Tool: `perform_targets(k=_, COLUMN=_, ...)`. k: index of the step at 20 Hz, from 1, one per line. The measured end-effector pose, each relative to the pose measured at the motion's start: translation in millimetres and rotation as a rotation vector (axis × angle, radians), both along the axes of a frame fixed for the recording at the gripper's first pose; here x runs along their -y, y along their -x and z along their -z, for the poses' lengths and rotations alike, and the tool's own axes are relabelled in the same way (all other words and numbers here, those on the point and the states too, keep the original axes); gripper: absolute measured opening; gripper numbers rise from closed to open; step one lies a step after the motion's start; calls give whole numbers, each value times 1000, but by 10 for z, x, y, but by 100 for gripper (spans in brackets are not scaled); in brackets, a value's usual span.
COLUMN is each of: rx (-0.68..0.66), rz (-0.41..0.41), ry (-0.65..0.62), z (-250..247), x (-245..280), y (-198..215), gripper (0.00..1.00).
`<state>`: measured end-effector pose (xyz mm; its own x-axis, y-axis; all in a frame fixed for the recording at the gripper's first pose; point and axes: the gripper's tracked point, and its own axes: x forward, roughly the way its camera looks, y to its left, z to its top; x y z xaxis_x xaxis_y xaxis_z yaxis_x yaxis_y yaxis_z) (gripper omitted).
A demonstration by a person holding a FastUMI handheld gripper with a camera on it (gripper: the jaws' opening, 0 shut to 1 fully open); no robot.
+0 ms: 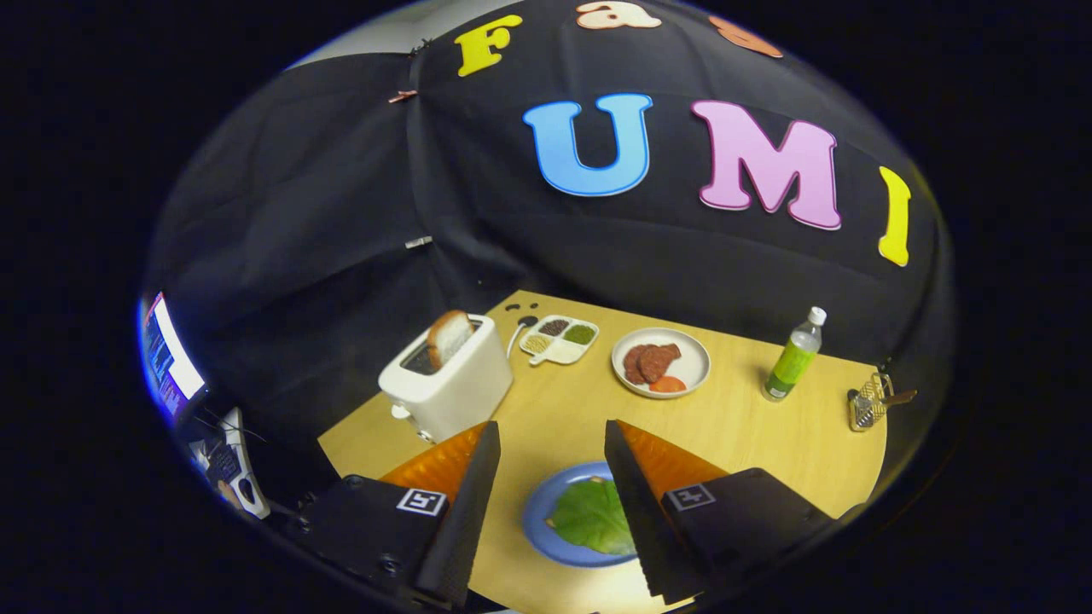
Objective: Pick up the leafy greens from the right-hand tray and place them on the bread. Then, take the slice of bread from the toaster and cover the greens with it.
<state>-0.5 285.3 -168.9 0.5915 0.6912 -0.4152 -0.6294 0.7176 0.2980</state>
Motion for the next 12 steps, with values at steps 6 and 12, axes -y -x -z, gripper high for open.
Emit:
perform_targets(k=6, rx=71, rz=-38, ry=-54, z=-513, x=-868, y=-158, gripper=81)
perform_targets(k=12, rx=99, rz=-74, ry=-28, z=-492, x=-1751, y=-311, gripper=81)
